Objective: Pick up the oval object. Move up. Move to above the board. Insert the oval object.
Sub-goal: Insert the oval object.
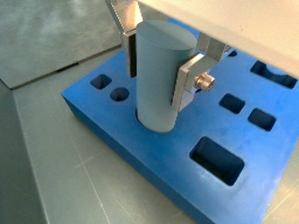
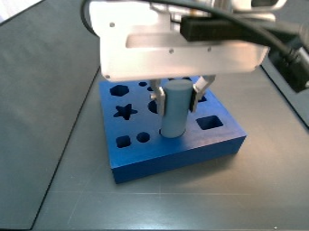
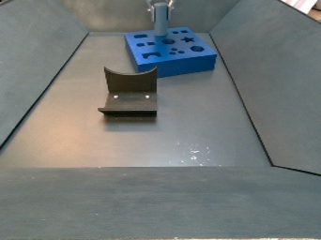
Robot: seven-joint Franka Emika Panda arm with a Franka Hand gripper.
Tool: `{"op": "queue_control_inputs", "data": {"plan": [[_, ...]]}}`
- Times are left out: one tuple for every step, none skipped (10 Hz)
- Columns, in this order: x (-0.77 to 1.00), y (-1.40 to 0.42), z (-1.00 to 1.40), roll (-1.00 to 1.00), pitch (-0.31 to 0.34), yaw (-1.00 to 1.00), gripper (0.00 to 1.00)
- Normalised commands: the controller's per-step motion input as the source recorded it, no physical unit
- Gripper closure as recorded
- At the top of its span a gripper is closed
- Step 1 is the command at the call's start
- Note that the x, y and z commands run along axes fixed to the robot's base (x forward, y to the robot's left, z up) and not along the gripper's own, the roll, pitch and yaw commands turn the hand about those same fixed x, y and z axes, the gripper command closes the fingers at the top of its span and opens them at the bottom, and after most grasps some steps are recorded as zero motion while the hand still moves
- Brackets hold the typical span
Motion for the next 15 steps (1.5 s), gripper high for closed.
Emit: {"op": "queue_control_inputs", "data": {"plan": [[0.0, -0.01, -0.21, 0.08, -0.046, 0.0, 1.0], [-0.01, -0.09, -0.6, 0.32, -0.147, 0.0, 1.0], [0.0, -0.11, -0.61, 0.32, -0.151, 0.0, 1.0], [0.0, -0.13, -0.65, 0.3, -0.153, 0.0, 1.0], [0.01, -0.12, -0.7, 0.25, -0.146, 0.0, 1.0], [0.09, -0.09, -0.77, 0.19, -0.137, 0.0, 1.0], [0.11, -0.08, -0.82, 0.15, -0.141, 0.0, 1.0], [0.13, -0.07, -0.87, 0.12, -0.139, 0.0, 1.0], [0.19, -0.04, -0.91, 0.1, -0.124, 0.0, 1.0], [0.27, 0.0, -0.83, 0.07, -0.091, 0.0, 1.0], [0.0, 0.0, 0.0, -0.01, 0.0, 0.0, 1.0], [0.03, 0.0, -0.05, 0.0, 0.0, 0.0, 1.0], [0.0, 0.0, -0.76, 0.09, -0.114, 0.0, 1.0], [0.0, 0.0, -0.5, 0.03, -0.123, 0.0, 1.0], [0.0, 0.0, 0.0, 0.0, 0.0, 0.0, 1.0]]}}
